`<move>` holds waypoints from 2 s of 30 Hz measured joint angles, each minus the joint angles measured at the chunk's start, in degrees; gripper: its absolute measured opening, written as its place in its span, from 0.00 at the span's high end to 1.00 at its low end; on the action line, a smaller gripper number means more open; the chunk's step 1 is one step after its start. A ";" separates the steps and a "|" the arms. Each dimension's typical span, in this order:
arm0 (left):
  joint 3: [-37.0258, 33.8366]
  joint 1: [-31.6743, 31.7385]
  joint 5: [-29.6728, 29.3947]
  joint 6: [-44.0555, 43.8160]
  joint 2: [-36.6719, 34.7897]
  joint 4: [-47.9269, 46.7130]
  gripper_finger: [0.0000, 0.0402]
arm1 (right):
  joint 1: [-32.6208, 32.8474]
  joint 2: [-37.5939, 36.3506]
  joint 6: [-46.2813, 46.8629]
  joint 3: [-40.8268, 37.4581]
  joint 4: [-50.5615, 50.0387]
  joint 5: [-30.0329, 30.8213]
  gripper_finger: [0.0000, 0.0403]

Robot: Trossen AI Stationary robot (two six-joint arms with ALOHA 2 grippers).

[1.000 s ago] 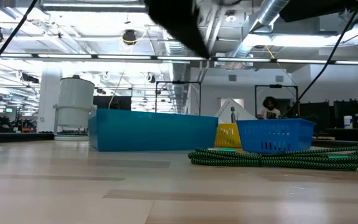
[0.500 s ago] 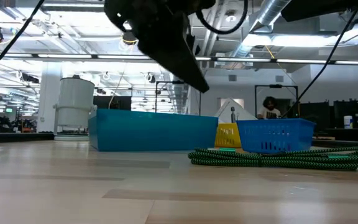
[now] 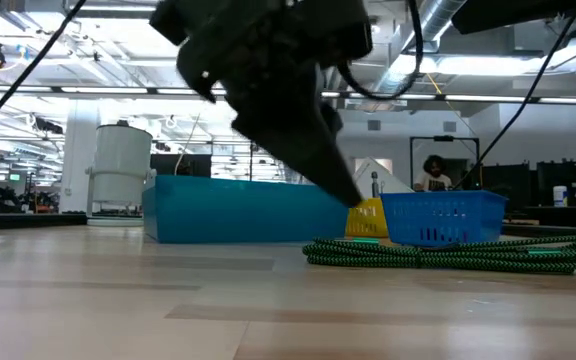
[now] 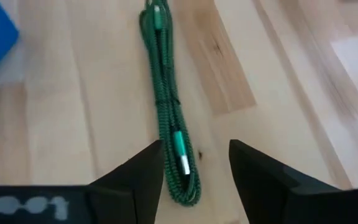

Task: Pick and place items into bin
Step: Put the green charger cable into the dark blue bin

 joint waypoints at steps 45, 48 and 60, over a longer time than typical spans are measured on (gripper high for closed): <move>1.68 3.65 -9.92 3.72 4.95 -3.02 0.85 | 0.00 0.00 0.09 0.02 -0.06 0.02 0.69; 1.70 3.56 -9.91 3.91 4.90 -3.43 0.96 | 0.00 0.00 0.09 0.02 -0.04 0.02 0.69; 1.70 -0.77 -14.41 4.98 4.90 -4.01 0.99 | 0.00 0.00 0.09 0.04 -0.02 0.02 0.69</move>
